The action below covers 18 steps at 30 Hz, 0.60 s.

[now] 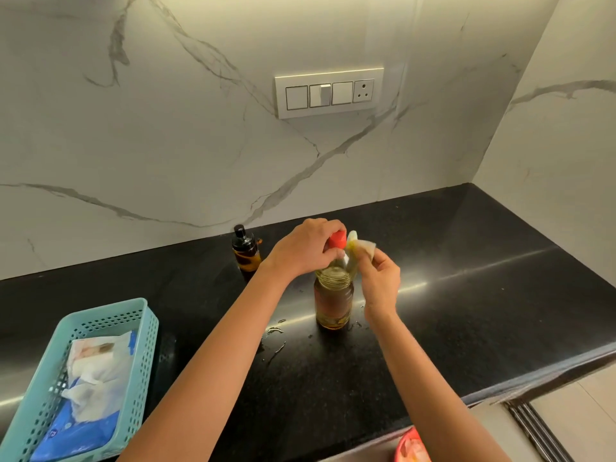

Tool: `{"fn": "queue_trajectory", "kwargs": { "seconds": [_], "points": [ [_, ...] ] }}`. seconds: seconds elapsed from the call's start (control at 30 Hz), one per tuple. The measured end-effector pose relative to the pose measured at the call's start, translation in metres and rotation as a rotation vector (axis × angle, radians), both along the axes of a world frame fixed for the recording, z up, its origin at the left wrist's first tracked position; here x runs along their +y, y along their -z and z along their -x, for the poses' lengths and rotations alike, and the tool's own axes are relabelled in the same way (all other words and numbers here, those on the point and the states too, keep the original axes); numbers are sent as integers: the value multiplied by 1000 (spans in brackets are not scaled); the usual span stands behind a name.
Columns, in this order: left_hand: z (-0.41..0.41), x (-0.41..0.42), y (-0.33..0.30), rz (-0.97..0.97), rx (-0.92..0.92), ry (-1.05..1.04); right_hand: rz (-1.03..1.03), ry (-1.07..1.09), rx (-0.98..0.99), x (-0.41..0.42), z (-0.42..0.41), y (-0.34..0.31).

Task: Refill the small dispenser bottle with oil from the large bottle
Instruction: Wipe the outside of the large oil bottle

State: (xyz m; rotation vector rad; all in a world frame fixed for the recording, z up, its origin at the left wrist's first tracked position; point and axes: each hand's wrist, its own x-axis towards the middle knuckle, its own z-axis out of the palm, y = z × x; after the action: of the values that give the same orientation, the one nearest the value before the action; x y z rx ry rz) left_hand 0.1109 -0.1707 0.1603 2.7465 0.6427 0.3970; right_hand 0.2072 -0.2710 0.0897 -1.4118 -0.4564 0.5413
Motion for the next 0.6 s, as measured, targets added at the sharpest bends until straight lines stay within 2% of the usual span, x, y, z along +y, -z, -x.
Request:
{"fn": "queue_trajectory", "kwargs": {
  "seconds": [0.07, 0.13, 0.33, 0.47, 0.6],
  "points": [
    [-1, 0, 0, -13, -13, -13, -18, 70, -110, -13, 30, 3],
    [-1, 0, 0, -16, -13, -25, -22, 128, -121, -26, 54, 11],
    [-2, 0, -1, -26, -24, -40, 23, 23, 22, 5, 8, 2],
    [-2, -2, 1, -47, -28, -65, 78, 98, 123, -9, 26, 32],
    [-4, -5, 4, -62, -42, -94, 148, 160, 146, -13, 45, 56]
  ]
}}
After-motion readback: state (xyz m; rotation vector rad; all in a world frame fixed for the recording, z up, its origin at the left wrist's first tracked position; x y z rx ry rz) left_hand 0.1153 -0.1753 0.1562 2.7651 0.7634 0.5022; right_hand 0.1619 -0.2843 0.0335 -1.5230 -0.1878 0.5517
